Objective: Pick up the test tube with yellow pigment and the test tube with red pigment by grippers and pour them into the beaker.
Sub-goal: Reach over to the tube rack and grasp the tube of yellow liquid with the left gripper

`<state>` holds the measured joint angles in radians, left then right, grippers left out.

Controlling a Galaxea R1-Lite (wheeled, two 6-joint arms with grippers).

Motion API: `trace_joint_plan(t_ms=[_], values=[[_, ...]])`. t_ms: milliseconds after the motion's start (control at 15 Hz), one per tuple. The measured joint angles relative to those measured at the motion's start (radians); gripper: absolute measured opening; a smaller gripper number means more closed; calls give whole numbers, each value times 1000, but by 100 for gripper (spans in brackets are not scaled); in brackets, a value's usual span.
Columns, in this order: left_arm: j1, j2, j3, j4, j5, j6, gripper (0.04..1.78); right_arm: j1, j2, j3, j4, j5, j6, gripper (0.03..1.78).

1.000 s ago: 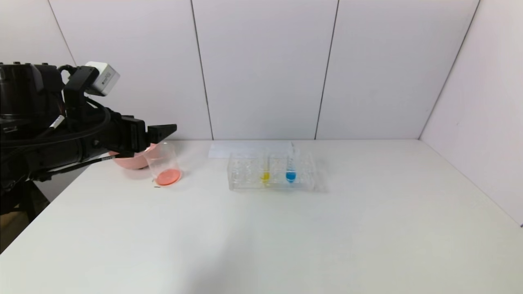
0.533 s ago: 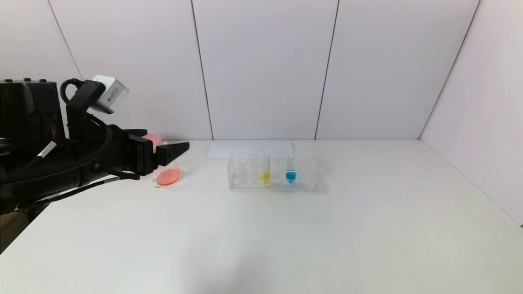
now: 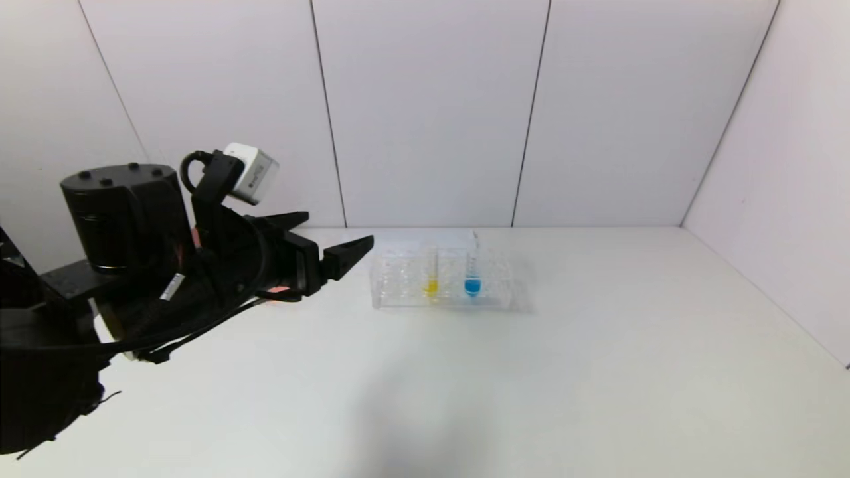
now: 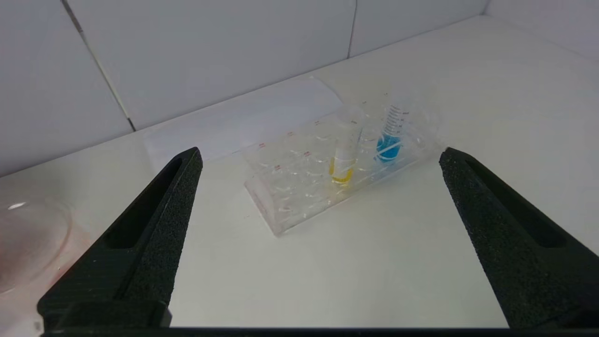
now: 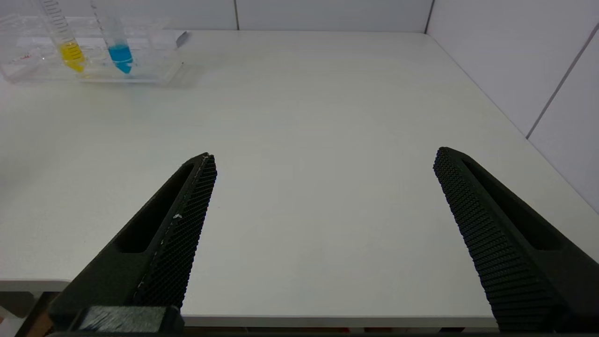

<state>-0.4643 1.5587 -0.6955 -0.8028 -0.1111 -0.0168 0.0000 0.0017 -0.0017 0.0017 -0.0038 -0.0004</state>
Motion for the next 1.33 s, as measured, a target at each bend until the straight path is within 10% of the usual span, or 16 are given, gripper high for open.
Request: trace_joint_plan(t_ms=[267,1333], values=[[-52,158,-8,-185,-1,-12,177,0,0,0,0,0,0,170],[-115,533,-305,-176,99,-43,177,0,0,0,0,0,0,170]])
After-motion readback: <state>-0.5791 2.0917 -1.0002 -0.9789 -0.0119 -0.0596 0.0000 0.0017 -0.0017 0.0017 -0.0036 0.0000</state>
